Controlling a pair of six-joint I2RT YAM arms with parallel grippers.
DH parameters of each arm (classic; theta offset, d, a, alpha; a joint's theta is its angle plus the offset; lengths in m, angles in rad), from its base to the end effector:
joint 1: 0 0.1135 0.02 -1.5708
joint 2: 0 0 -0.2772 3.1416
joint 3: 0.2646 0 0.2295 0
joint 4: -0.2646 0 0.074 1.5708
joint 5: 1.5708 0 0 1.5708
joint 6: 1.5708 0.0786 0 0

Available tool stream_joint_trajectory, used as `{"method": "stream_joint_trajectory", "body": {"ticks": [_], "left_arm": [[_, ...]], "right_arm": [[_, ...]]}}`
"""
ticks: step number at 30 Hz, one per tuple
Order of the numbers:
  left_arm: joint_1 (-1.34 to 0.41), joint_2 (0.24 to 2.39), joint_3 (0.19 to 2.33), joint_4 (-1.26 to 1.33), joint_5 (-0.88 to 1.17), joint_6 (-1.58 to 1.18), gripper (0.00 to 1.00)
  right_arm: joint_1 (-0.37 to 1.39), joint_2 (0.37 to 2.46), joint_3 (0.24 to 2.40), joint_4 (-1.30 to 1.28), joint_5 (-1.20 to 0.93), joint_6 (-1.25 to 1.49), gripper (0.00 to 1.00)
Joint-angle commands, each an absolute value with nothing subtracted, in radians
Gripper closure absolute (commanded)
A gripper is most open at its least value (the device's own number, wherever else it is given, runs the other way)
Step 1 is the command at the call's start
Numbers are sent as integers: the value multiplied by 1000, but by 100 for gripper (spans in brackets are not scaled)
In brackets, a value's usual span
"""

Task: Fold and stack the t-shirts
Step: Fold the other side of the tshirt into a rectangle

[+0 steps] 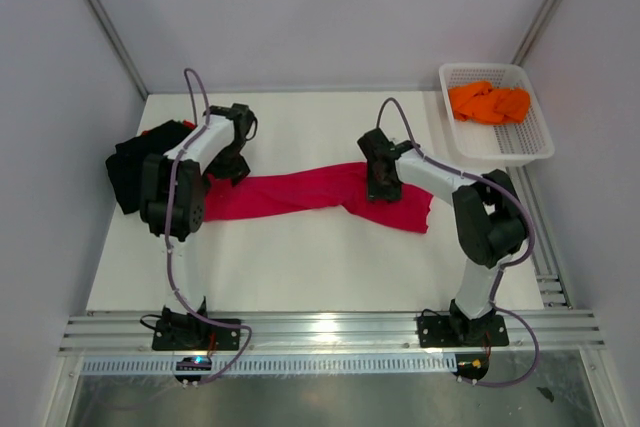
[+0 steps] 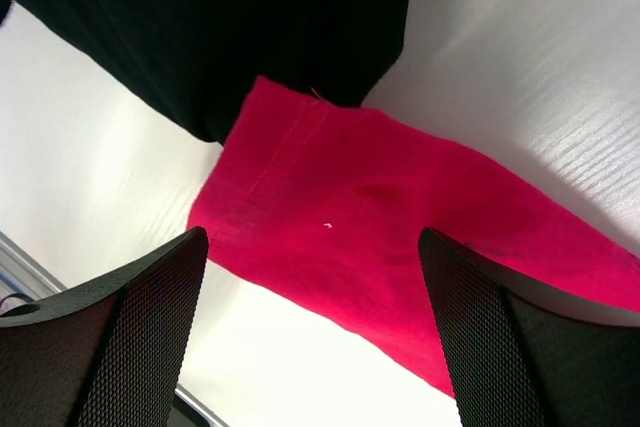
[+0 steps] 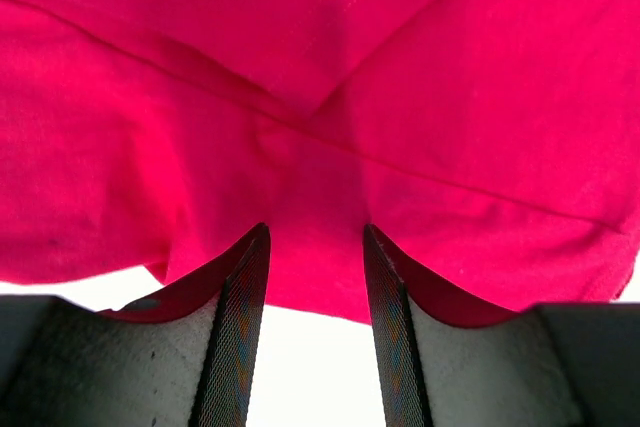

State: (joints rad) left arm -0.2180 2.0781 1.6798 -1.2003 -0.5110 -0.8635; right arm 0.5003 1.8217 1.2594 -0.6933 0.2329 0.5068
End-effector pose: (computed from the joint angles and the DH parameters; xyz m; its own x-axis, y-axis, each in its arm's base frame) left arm 0.3775 -0.0443 0.1827 -0.7877 -0.5046 -0.3535 -0.6106 0.7158 0.3388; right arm 0.3201 0.1543 0.1716 -0.9254 0.0323 -0.3776 0.0517 0.9978 -0.0414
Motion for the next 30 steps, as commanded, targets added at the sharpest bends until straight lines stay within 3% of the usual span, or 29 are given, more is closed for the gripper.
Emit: {"method": "stream_joint_trajectory", "body": {"ticks": [1,15,23,30], "left_arm": [[-222,2031,1663,-1164,-482,-884,12],[-222,2066,1634,-1100,-371,-900,12],[-222,1950,1353,-699,-111,-933,12],[-222,1911,1276,-640,-133,-946,14]], "right_arm": [[500,1859,1308,-709,246,548,53],[500,1896,1336,-811,199,577,48],[500,1891,1356,-847,224,560,48],[499,1887,1365,-867,241,548,48]]}}
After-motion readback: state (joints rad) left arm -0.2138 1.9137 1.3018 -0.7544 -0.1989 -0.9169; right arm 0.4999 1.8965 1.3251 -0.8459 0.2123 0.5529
